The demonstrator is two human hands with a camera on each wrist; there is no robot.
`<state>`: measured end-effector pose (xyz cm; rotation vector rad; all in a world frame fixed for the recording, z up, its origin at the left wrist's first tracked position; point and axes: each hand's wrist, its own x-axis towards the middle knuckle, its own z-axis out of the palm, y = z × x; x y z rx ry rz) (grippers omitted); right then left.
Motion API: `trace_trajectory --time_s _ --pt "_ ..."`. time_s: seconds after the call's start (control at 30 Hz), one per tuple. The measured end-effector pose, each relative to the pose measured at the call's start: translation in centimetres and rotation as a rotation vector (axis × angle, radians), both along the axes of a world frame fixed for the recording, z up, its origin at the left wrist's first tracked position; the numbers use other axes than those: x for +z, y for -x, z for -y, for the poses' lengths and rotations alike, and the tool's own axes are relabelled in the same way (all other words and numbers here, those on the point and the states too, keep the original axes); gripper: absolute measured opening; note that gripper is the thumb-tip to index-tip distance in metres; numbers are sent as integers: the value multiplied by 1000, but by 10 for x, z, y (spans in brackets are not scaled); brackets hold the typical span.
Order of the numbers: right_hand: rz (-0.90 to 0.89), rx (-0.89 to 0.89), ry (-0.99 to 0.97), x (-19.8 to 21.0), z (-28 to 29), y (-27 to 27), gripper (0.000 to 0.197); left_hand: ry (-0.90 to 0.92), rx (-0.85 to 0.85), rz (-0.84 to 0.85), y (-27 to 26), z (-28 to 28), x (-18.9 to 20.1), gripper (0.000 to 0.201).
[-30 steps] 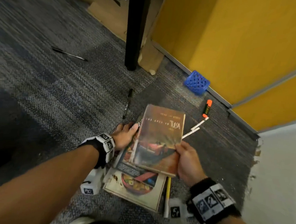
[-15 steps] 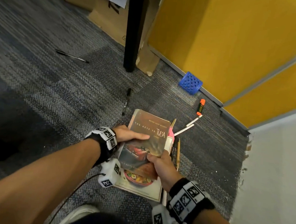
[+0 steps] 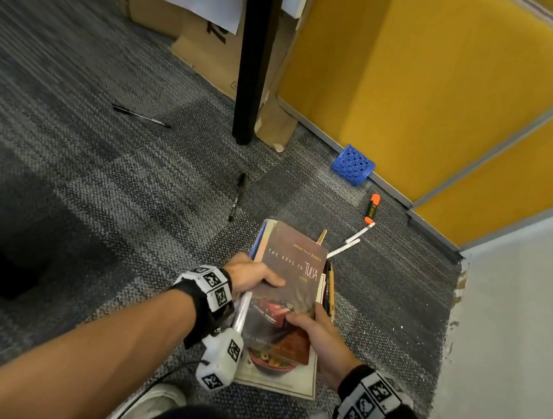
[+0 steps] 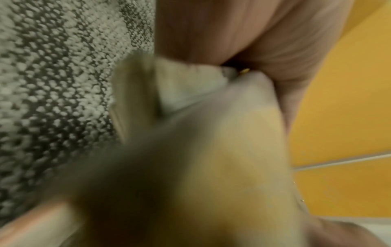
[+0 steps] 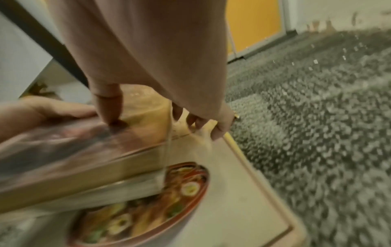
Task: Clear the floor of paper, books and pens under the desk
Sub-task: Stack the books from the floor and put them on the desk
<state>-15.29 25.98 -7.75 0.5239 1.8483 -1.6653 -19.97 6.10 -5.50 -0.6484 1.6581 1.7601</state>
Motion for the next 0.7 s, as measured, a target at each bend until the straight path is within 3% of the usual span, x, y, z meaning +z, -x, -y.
trace_trajectory --time_s 0.07,0.13,0.23,0.3,0.43,0.57,0.7 --pt "-91 -13 -74 3 -2 3 59 -46 49 -13 -10 3 1 33" --pt "-146 -74 -96 8 -7 9 64 -119 117 -40 -18 9 0 55" --pt "-88 -18 89 24 -6 18 63 -198 223 -106 -24 21 0 83" --pt "-81 70 167 33 5 25 66 -218 222 -205 -24 28 11 84" --pt "-238 134 181 44 35 44 90 -68 173 -451 -13 45 43 84" --pt "-457 83 70 47 50 57 79 -11 101 -654 -2 63 59 90" --pt "-517 129 -81 29 56 59 89 -35 96 -607 -10 69 38 97"
